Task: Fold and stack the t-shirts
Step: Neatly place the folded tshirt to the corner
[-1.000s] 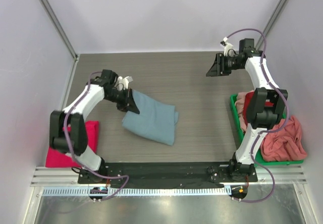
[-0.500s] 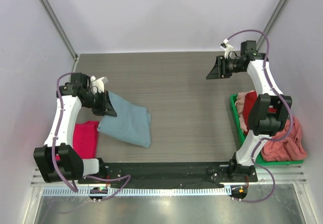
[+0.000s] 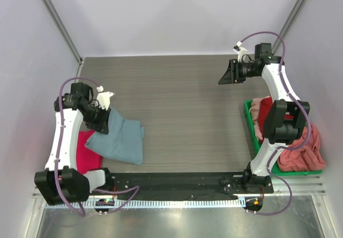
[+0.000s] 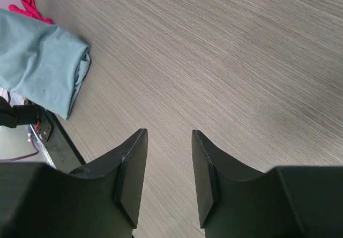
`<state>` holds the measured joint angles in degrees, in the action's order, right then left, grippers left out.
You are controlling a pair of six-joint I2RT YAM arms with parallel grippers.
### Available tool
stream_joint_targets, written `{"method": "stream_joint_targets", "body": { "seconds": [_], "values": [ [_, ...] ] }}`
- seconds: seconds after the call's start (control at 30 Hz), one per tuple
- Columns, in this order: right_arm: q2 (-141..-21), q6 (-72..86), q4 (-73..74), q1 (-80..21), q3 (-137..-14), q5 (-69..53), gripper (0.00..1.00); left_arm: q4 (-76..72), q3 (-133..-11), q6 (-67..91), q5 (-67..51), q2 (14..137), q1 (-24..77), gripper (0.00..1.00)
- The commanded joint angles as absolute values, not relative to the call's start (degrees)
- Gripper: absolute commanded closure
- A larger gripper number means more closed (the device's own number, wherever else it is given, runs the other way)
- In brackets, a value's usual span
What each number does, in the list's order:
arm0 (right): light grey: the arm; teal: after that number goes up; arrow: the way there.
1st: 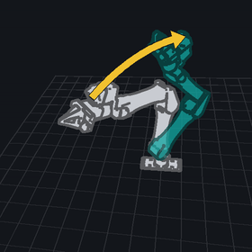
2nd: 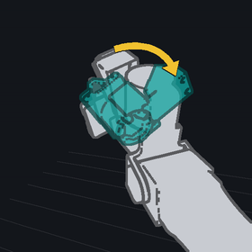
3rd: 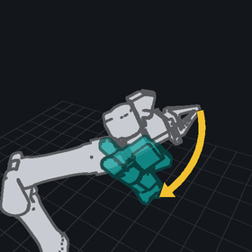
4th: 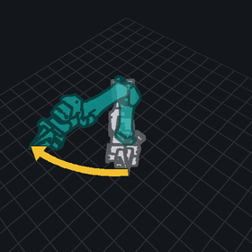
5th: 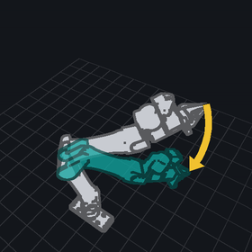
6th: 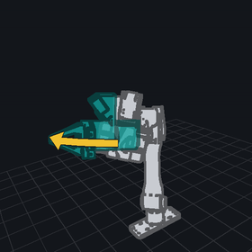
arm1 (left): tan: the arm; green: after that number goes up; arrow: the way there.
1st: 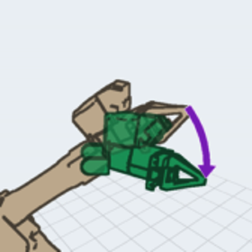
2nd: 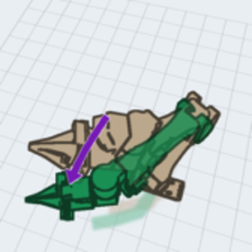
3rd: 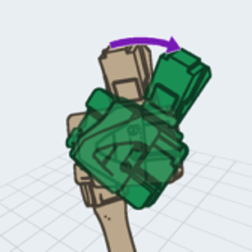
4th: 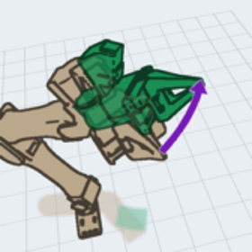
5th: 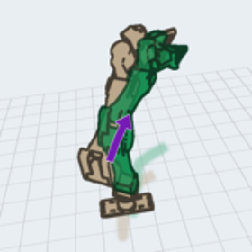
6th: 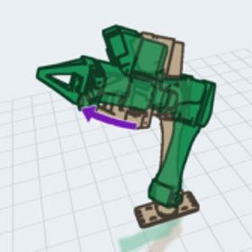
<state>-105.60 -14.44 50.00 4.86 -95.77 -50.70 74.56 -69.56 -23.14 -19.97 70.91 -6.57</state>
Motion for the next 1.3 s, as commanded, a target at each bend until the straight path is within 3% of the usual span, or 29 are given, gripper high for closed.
{"method": "stream_joint_targets", "body": {
  "seconds": [0.0,0.33,0.93,1.27],
  "values": [
    [-104.68,-14.06,49.04,4.22,-96.06,-51.06,0.56,92.19,-65.75,-28.30,-15.56,63.56,-7.47,1.00],
    [-105.91,-13.89,48.34,1.76,-96.07,-50.19,0.57,95.19,-62.49,-28.83,-6.52,52.30,-11.34,1.00],
    [-105.99,-14.24,47.46,0.18,-95.10,-50.71,0.58,95.45,-70.31,-44.64,13.88,51.86,-14.15,1.00],
    [-106.79,-13.54,46.85,0.00,-95.80,-50.80,0.58,95.27,-63.73,-46.32,17.49,51.50,-14.68,1.00]
  ]
}}
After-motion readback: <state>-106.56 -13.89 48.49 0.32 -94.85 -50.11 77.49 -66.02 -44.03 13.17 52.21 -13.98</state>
